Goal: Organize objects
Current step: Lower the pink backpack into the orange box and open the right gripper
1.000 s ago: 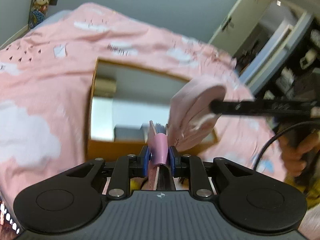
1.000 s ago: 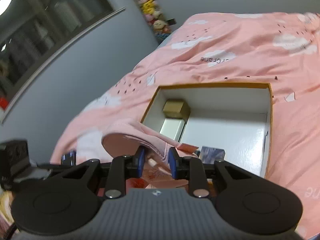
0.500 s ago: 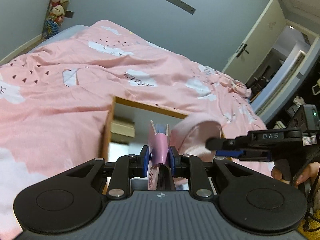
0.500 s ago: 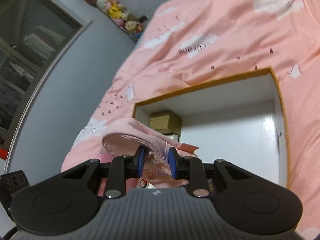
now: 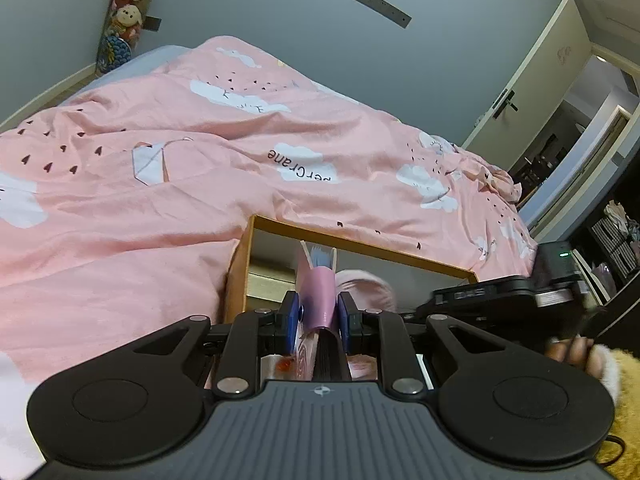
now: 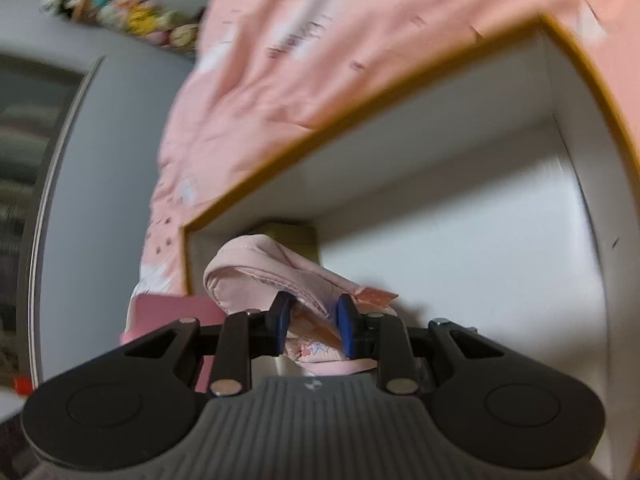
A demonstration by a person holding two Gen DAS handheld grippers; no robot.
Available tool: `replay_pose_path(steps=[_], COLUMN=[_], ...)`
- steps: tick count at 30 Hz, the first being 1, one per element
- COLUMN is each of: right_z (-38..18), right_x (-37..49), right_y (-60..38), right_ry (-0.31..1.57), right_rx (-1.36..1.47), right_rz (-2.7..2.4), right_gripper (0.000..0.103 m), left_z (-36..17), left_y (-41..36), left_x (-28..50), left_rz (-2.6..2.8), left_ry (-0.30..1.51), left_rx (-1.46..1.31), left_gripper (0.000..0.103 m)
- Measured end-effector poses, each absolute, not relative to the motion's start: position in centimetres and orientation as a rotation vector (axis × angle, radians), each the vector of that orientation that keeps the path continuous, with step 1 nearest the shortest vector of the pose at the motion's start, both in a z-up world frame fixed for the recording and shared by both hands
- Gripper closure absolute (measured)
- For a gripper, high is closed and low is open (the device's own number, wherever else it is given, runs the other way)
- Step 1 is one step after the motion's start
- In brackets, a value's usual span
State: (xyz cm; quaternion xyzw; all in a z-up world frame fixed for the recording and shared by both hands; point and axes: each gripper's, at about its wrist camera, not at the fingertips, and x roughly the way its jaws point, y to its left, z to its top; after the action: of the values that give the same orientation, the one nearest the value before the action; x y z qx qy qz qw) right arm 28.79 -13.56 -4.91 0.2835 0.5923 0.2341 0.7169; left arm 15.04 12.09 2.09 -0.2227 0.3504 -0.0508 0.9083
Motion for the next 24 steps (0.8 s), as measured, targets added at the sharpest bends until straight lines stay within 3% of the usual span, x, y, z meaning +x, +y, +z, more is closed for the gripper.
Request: replay_pose_path(steps=[11,19,23,24], right_z=[-8.3,-8.5,-7.6,-7.3], right_x=[30.8,31.0,30.6,30.4], right_y=[-13.9,-13.0,-13.1,-12.9], right_ry=[1.366,1.303,1.268,1.259], right_rx=[0.722,0.624,0.594,0.574], right_rz=[0.421,0.331,0.366,0.373], right_gripper=[0.075,0.075,0.07,0.063], left_z=[1.1,0.8,0.8,0.8], left_y=[11.5,11.2,11.6,11.7], left_x=[16.7,17.3,17.4,17.4], left_rz=[-0.102,-0.093,-0.074,-0.07], left_ry=[0.751,0.766,0.761,0.759], left_rx=[-0.451,-0.437,-0.443,-0.443], left_gripper=[0.08,0.08,0.08,0.08])
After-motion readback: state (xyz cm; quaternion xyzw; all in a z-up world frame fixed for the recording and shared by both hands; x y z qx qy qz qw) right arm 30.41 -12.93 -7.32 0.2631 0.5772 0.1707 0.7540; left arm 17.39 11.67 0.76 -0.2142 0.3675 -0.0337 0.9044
